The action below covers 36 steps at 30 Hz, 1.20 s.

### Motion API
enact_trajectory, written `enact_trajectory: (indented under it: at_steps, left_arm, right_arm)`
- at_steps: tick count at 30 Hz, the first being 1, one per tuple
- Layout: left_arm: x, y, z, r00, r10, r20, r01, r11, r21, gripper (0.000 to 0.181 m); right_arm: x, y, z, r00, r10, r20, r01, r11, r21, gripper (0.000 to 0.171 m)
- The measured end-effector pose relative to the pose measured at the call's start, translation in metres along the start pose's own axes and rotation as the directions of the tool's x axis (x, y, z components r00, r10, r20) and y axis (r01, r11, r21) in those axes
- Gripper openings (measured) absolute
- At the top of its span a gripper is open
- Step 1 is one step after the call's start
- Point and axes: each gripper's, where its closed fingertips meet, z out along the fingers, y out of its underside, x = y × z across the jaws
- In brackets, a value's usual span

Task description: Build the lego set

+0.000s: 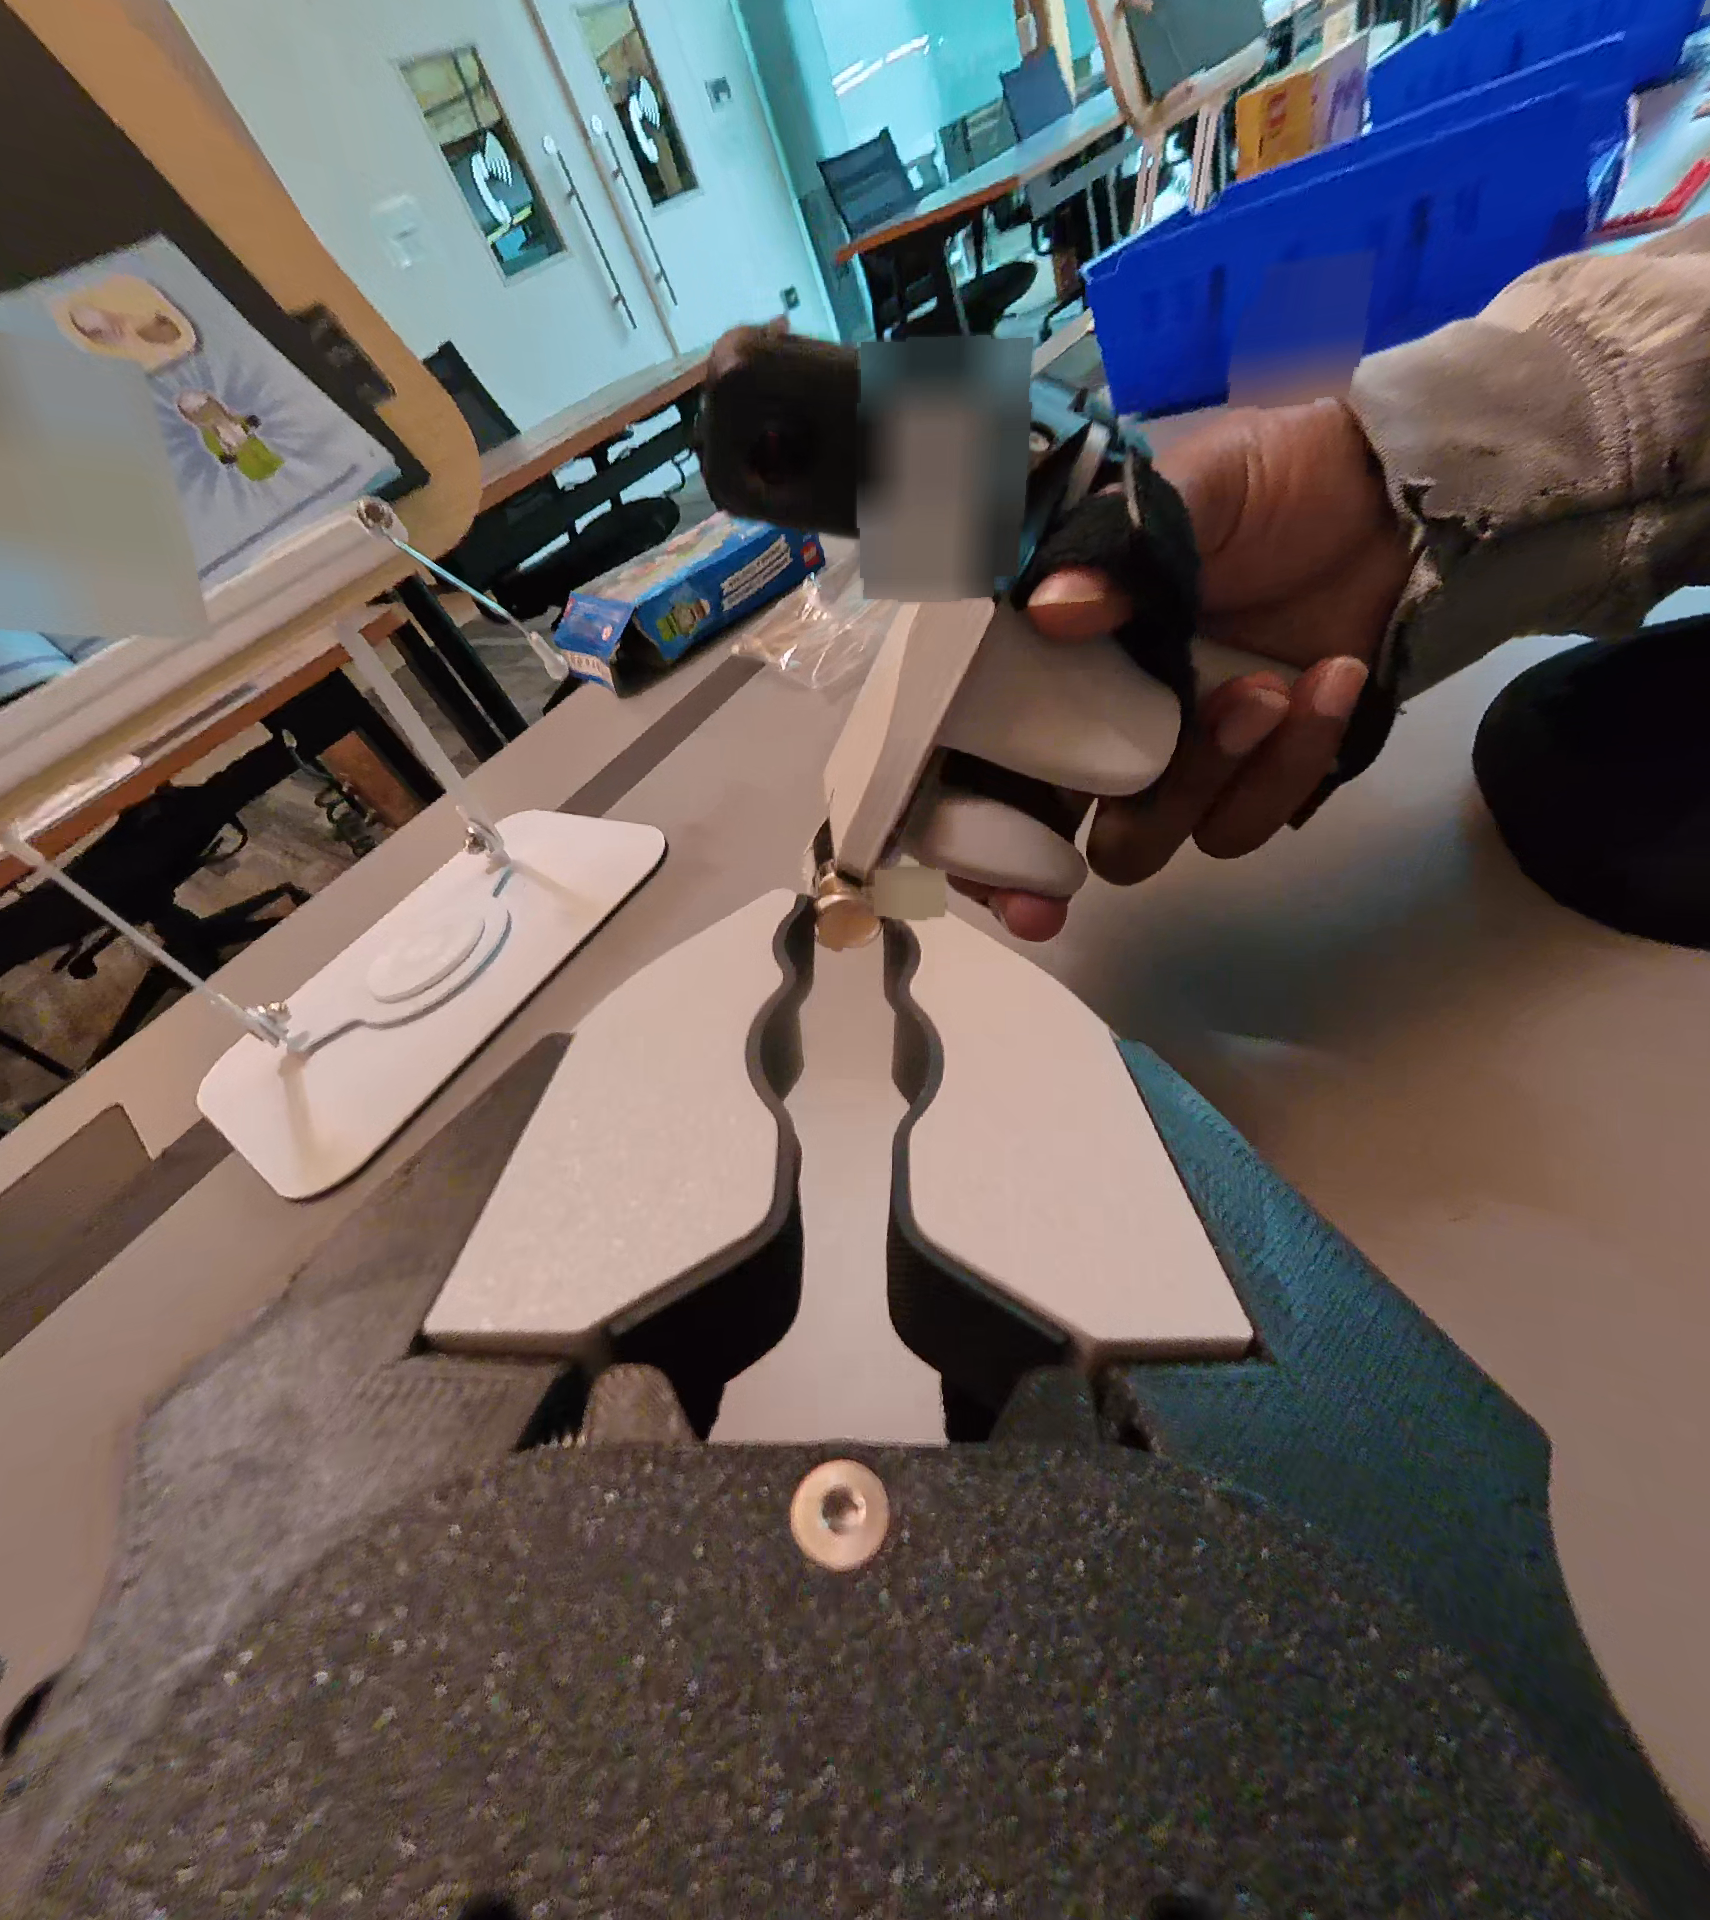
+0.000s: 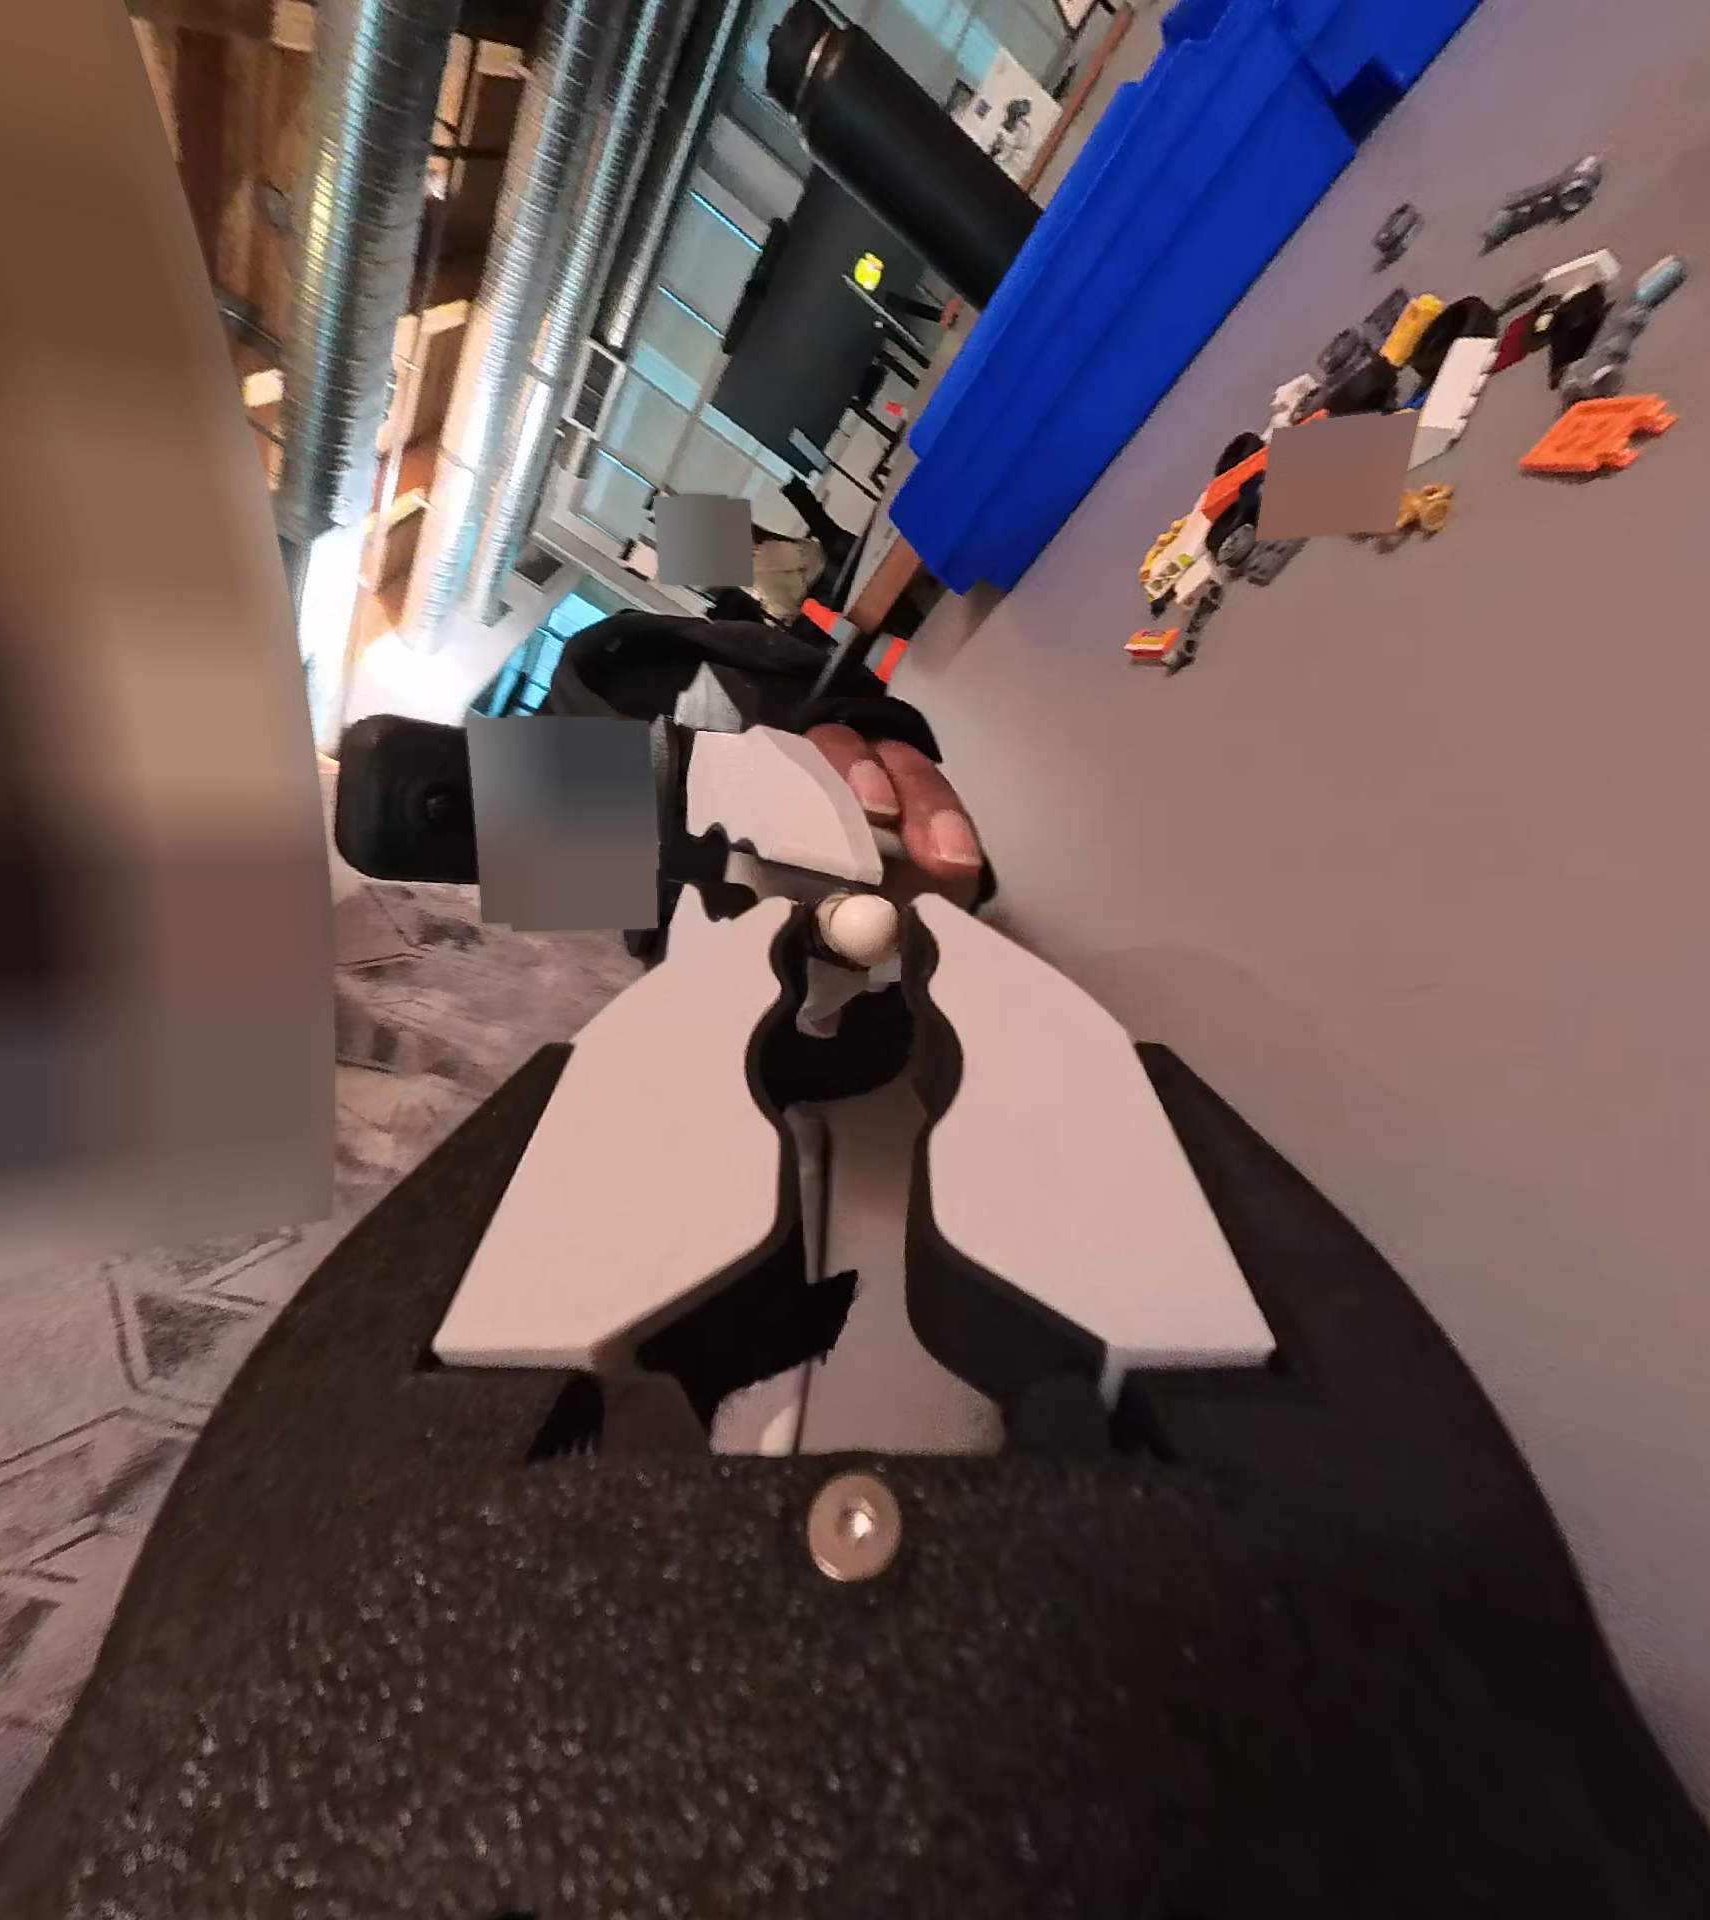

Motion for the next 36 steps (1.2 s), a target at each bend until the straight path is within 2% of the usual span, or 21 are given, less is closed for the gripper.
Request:
enact_trajectory:
  at_steps: [13, 21, 25, 29, 33, 36]
  left_arm:
    - [0.002, -0.026, -0.014, 0.996, 0.081, 0.024, -0.084, 0.983, 0.163, 0.012]
    - [0.001, -0.029, -0.016, 0.998, 0.065, 0.017, -0.067, 0.981, 0.181, 0.012]
    - [0.002, -0.028, -0.015, 1.0, 0.01, -0.016, -0.007, 0.984, 0.175, 0.012]
    - [-0.008, -0.02, -0.014, 0.998, -0.062, -0.025, 0.065, 0.987, 0.15, 0.012]
    - [-0.022, -0.009, -0.012, 0.993, -0.118, -0.018, 0.119, 0.987, 0.107, 0.012]
    - [-0.023, -0.005, -0.011, 0.989, -0.147, -0.033, 0.15, 0.984, 0.092, 0.012]
  right_arm:
    - [-0.029, -0.003, 0.003, 0.975, 0.096, 0.198, -0.122, 0.985, 0.121, 0.014]
    - [-0.035, -0.009, -0.001, 0.974, 0.075, 0.214, -0.115, 0.977, 0.178, 0.019]
    - [-0.029, -0.011, -0.005, 0.992, 0.016, 0.126, -0.041, 0.98, 0.193, 0.017]
    - [-0.018, -0.01, -0.019, 0.993, -0.106, -0.055, 0.114, 0.979, 0.168, 0.016]
    - [0.004, 0.002, -0.04, 0.918, -0.253, -0.305, 0.273, 0.962, 0.022, 0.015]
    - [0.009, 0.016, -0.053, 0.854, -0.34, -0.393, 0.332, 0.939, -0.09, 0.014]
